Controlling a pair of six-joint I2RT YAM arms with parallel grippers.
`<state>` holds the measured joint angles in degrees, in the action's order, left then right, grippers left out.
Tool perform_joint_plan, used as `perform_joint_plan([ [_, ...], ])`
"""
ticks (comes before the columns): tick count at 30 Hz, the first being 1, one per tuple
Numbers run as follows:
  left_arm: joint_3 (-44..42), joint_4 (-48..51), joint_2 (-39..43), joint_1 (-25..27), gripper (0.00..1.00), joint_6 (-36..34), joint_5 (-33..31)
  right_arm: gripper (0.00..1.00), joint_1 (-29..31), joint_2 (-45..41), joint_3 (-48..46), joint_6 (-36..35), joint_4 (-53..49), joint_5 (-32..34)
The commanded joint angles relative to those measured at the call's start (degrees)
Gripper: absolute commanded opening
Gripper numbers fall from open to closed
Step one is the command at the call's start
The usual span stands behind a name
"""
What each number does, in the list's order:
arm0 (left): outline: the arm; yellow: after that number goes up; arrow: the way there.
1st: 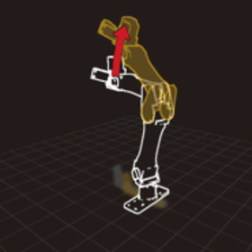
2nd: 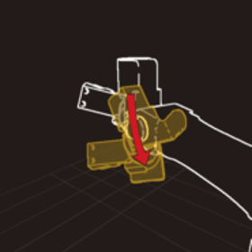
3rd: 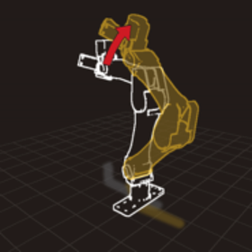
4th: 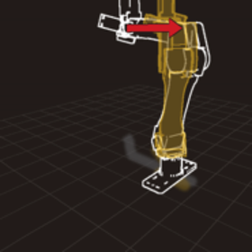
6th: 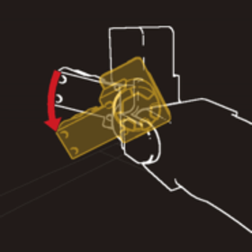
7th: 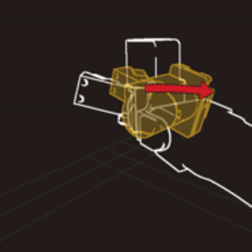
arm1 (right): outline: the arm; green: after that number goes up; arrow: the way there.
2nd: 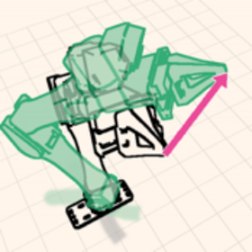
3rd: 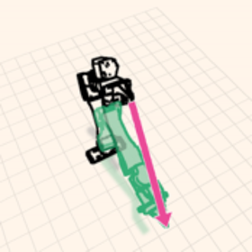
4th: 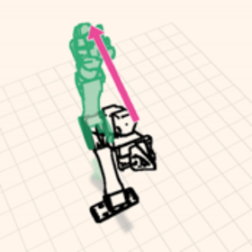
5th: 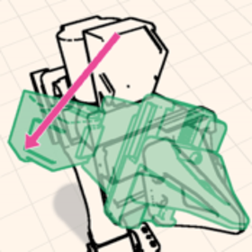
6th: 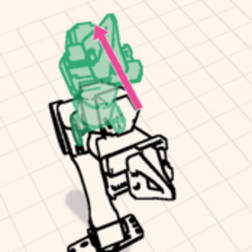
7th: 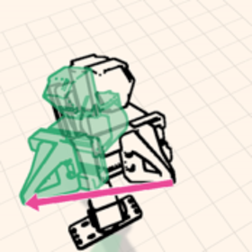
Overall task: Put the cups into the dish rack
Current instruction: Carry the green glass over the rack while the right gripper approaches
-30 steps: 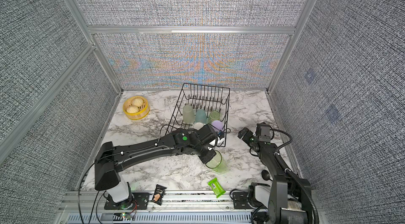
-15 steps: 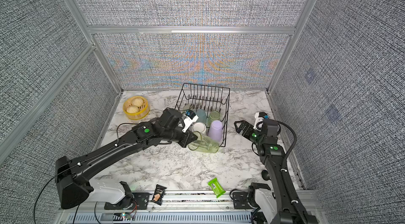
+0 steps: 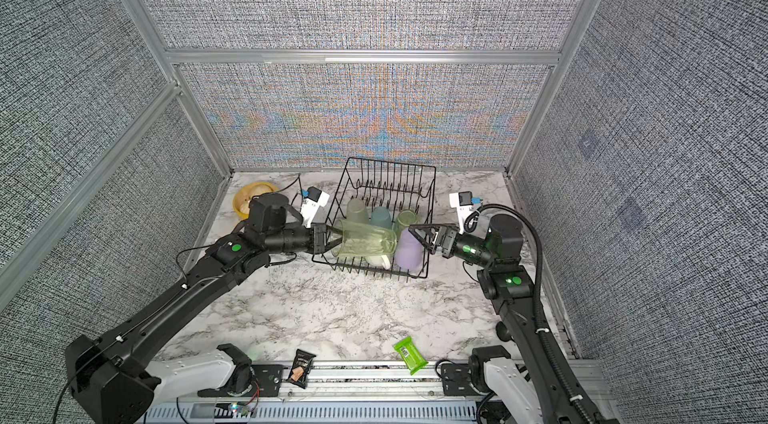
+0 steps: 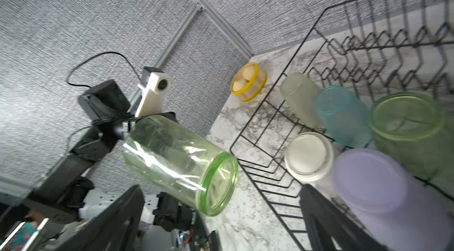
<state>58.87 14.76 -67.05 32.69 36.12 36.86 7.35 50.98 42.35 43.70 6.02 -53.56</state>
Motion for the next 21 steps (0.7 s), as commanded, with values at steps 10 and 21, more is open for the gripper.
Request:
perform_joint_plan([
  [10, -7.8, -31.9, -2.9, -4.9, 0.0, 21.4, 13.5, 0.99, 12.6, 8.9, 1.4, 25.1, 21.5, -2.6],
  [21, -9.3, -31.1, -0.5, -5.0, 0.0, 20.6, 13.8, 0.99, 13.2, 10.6, -0.4, 20.2, 19.0, 2.9],
])
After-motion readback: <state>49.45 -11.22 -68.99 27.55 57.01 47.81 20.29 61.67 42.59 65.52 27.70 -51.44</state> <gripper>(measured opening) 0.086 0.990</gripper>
